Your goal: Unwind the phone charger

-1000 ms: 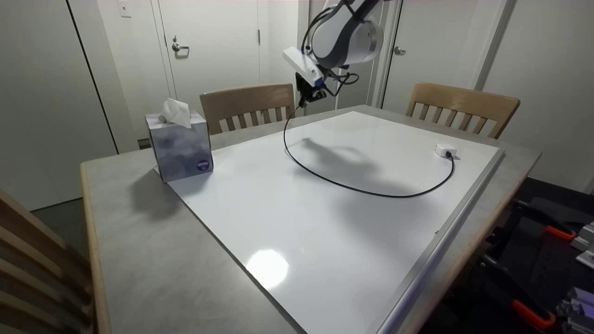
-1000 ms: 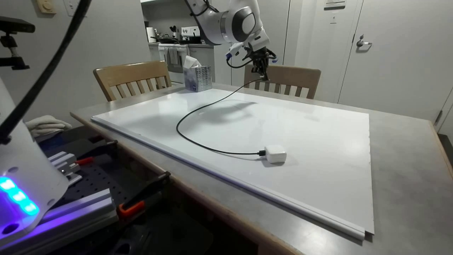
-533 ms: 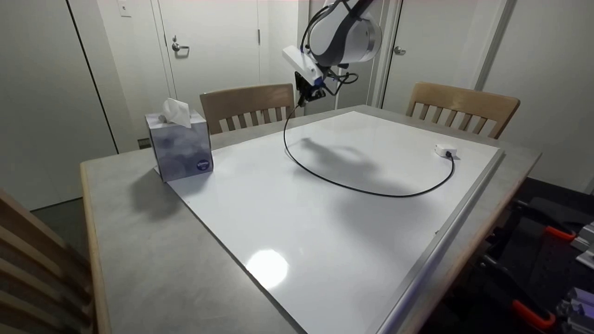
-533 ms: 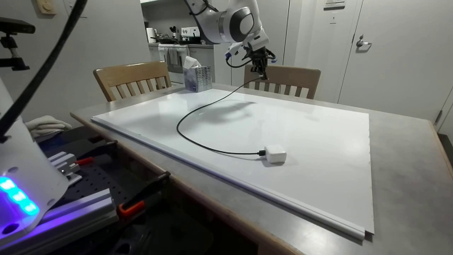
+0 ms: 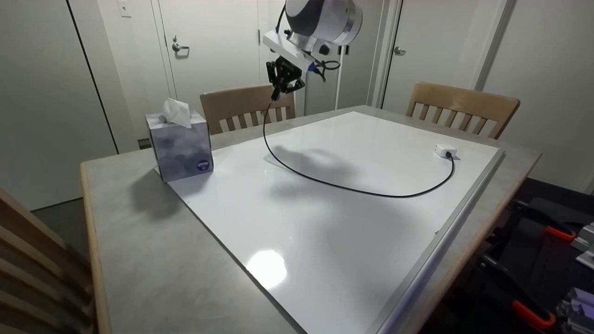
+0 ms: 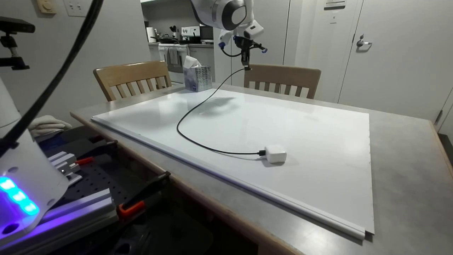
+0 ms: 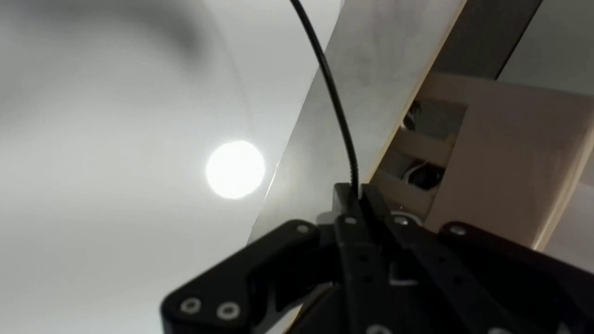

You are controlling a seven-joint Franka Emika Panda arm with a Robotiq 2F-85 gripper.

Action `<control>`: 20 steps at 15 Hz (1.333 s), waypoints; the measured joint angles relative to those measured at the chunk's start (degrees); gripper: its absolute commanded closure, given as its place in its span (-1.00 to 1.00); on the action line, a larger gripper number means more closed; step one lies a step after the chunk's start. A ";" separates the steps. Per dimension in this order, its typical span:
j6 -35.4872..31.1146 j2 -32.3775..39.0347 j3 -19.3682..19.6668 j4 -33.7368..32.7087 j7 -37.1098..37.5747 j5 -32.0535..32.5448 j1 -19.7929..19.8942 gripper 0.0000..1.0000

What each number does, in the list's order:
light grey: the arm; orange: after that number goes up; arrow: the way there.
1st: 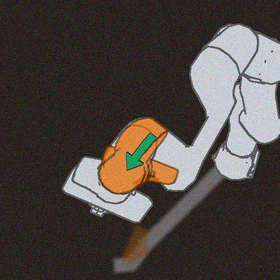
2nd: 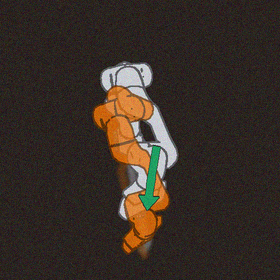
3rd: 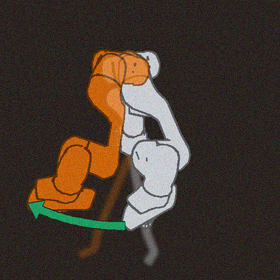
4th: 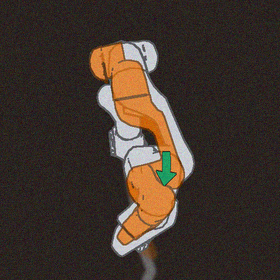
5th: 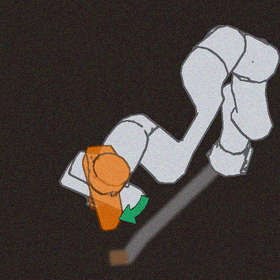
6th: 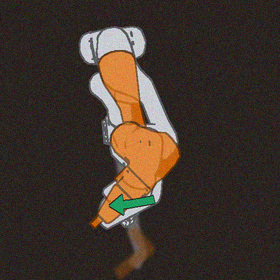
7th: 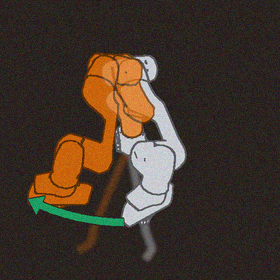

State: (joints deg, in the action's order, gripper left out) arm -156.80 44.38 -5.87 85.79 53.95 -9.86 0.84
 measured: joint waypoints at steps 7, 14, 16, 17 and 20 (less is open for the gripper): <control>1.96 0.06 0.77 -0.64 -4.20 -2.63 -1.31 0.97; 11.21 0.06 -3.77 -2.32 -20.84 -8.03 -0.86 0.97; 15.60 0.09 -4.24 -2.74 -26.41 -8.86 -0.92 0.97; 17.45 0.17 -4.33 -2.85 -29.21 -8.92 -0.97 0.97; 20.39 0.91 -4.39 -3.48 -36.85 -8.82 -1.21 0.87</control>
State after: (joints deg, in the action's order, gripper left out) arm -136.41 45.30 -10.26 82.31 17.11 -18.69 -0.37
